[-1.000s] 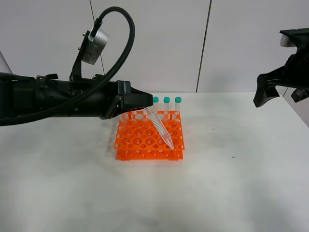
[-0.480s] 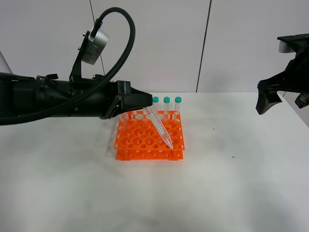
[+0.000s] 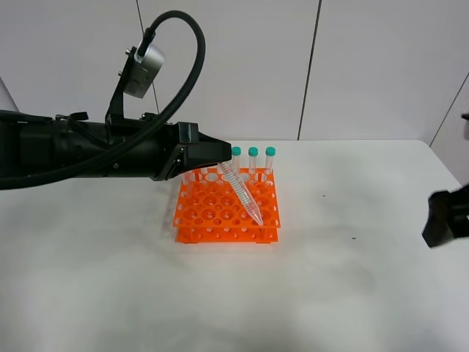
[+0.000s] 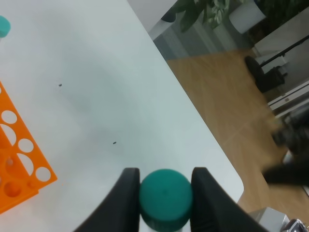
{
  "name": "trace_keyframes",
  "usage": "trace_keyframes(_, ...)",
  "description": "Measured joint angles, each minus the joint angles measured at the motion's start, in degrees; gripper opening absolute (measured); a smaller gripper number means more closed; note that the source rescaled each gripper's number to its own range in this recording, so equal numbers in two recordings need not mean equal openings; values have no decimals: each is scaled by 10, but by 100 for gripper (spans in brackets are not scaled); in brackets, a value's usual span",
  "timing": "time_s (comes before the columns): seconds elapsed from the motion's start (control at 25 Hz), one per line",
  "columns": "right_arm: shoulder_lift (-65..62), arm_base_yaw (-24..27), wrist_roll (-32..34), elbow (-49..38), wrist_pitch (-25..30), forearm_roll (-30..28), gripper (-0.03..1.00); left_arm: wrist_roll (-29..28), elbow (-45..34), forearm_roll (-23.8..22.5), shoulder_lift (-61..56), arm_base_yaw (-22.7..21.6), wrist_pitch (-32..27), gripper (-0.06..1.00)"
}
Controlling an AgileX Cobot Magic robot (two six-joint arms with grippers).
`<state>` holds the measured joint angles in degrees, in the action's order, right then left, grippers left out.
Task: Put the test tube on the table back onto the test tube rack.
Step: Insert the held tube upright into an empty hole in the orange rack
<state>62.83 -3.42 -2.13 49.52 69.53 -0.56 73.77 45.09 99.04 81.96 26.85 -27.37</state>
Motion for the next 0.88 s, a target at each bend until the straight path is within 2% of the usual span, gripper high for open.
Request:
trace_keyframes(0.28,-302,0,2,-174,-107,0,100,0,0,0,0,0,0,0)
trace_keyframes(0.56,-530,0,3,-208,-111,2,100,0,0,0,0,0,0,0)
trace_keyframes(0.88,-630,0,4,-208,-111,2,100,0,0,0,0,0,0,0)
